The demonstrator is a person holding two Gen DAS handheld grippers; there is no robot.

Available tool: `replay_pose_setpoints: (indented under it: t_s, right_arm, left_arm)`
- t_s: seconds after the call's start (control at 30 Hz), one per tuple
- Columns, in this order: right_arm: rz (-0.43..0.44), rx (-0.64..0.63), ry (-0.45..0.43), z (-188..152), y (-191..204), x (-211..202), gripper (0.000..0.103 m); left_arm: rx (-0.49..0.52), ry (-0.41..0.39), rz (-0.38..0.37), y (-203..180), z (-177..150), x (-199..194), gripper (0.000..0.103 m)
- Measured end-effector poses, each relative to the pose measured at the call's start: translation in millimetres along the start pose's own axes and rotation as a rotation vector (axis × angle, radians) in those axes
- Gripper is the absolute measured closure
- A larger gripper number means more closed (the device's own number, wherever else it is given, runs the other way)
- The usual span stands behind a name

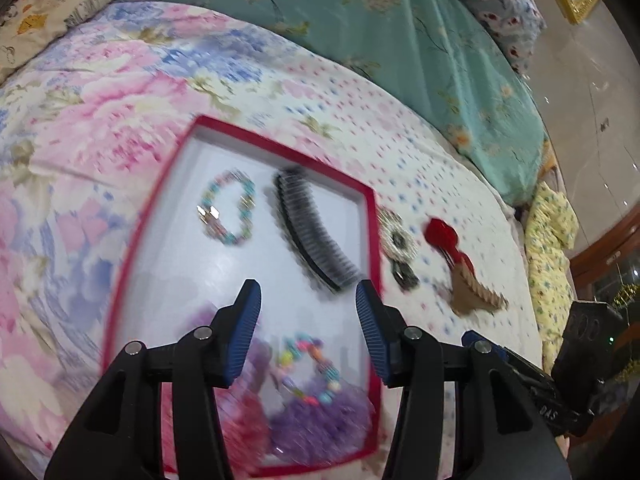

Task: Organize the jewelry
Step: 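Withdraw both tools from the tray toward the remaining accessories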

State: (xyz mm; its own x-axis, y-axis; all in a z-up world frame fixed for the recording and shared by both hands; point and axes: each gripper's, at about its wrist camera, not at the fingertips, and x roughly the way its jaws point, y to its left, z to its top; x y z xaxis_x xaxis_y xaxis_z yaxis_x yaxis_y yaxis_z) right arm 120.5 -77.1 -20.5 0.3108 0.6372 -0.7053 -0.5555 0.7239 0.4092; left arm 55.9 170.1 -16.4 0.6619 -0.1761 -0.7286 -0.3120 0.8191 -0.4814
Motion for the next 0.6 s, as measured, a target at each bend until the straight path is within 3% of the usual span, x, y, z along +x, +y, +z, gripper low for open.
replay_pose_setpoints:
  t_s: [0.47,0.53,0.6]
  right_arm:
    - [-0.121,0.182,-0.064,-47.9,-89.3,-76.4,0.041]
    - [-0.138,0.203,-0.084,-50.4,-100.4,-86.7,0.041]
    - [-0.158,0.221,-0.099,-50.6,-109.7,-94.5,0.04]
  left_arm:
    - [0.113,0.085,-0.049,-68.6,-37.9,10.1,0.055]
    - [0.127,0.091,-0.047,-75.4,-39.9,11.5,0.048]
    - [0.137,0.092,-0.047,-80.7,-40.8,12.9,0.047]
